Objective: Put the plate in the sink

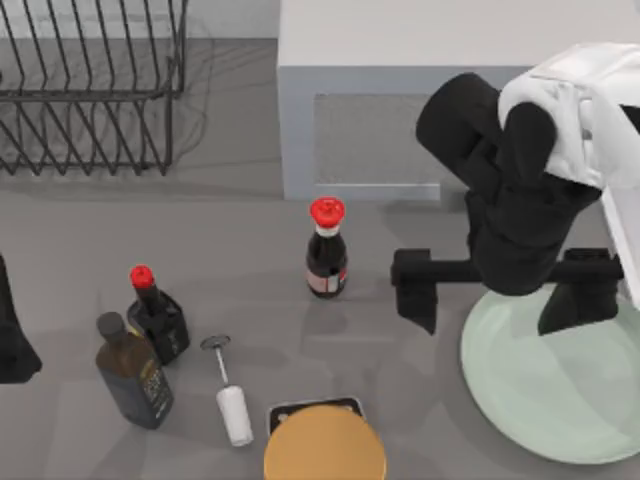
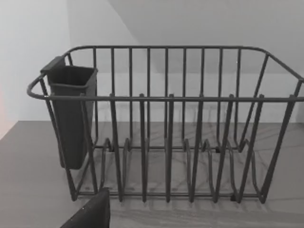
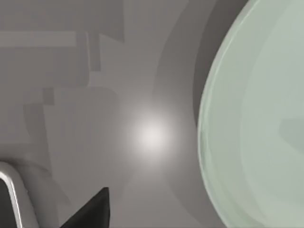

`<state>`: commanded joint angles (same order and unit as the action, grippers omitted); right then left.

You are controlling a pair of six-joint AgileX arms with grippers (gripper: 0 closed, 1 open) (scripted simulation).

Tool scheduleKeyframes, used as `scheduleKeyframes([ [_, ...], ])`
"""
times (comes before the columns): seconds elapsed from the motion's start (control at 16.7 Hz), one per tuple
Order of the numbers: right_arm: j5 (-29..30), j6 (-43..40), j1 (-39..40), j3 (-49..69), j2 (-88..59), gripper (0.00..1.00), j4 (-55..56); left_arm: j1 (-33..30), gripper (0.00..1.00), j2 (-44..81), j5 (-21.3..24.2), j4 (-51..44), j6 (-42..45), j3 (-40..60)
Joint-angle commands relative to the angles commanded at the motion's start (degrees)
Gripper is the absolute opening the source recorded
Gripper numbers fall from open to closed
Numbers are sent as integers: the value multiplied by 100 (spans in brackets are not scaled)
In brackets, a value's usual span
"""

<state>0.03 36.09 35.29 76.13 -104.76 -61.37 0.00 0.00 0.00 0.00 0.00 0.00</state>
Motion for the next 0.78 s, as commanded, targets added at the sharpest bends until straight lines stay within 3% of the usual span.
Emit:
scheduleKeyframes([
  [0.24, -1, -5, -26, -167, -94, 100, 241, 0, 100, 0, 0, 0, 0, 0],
  [0.78, 5, 28, 13, -1218, -968, 100, 2191, 0, 100, 0, 0, 0, 0, 0],
])
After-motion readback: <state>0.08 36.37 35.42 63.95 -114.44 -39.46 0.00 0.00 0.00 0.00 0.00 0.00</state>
